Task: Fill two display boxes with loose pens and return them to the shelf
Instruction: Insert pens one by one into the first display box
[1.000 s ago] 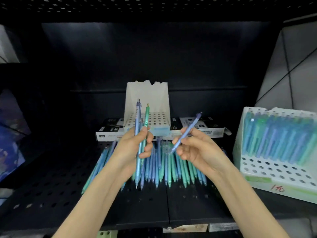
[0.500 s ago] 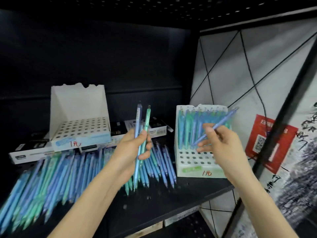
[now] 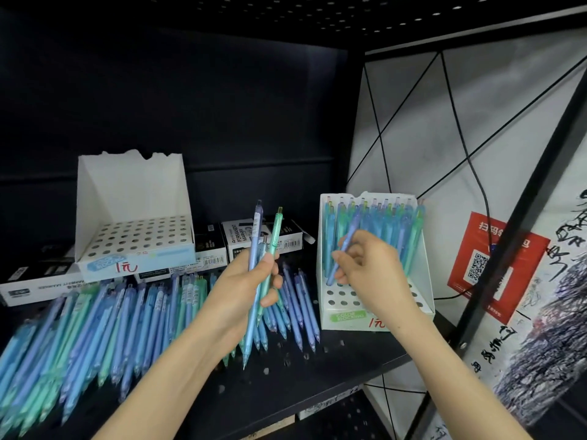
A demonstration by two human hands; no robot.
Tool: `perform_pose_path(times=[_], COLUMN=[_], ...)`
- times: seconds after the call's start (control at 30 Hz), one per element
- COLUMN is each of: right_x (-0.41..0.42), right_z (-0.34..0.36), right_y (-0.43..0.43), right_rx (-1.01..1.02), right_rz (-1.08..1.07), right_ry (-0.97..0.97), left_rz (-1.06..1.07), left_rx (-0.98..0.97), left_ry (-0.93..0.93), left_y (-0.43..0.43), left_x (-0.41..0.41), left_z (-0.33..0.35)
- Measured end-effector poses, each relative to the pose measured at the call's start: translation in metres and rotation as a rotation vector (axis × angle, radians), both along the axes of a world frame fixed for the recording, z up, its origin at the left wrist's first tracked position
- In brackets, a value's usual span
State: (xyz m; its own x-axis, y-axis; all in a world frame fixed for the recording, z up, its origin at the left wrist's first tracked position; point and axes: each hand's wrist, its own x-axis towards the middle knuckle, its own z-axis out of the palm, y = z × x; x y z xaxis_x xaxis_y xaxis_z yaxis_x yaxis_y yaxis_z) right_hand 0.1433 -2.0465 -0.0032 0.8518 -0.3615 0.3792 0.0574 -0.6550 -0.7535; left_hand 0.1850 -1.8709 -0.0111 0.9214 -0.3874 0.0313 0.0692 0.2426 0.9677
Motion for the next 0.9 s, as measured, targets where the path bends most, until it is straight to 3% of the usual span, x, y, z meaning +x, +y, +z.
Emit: perform_pose_path(times=[0.33, 0.43, 0.53, 0.63, 0.9], right_x=[0.008, 0.003, -0.009, -0.02, -0.024], right_z=[-0.006, -0.006, -0.002, 0.009, 0.025], right_y=[0.007, 0.007, 0.012, 0.026, 0.042], right_rx=[-0.212, -0.175, -0.166, 0.003, 0.328], right_rz=[-0.058, -0.071, -0.179, -0.107, 0.167], right_ry=[0.153, 0.104, -0.072, -0.225, -0.163], left_rz=[-0.023, -0.026, -0.056, -0.122, -0.263], left_rx=[-0.029, -0.024, -0.009, -0.012, 0.031], left_ry=[0.011, 0.004, -0.011, -0.07, -0.242], left_y=[-0.002, -0.003, -0.001, -0.001, -0.005], left_x=[-0.003, -0.004, -0.006, -0.01, -0.015], left_z=[0.0, 0.0, 0.001, 0.003, 0.004])
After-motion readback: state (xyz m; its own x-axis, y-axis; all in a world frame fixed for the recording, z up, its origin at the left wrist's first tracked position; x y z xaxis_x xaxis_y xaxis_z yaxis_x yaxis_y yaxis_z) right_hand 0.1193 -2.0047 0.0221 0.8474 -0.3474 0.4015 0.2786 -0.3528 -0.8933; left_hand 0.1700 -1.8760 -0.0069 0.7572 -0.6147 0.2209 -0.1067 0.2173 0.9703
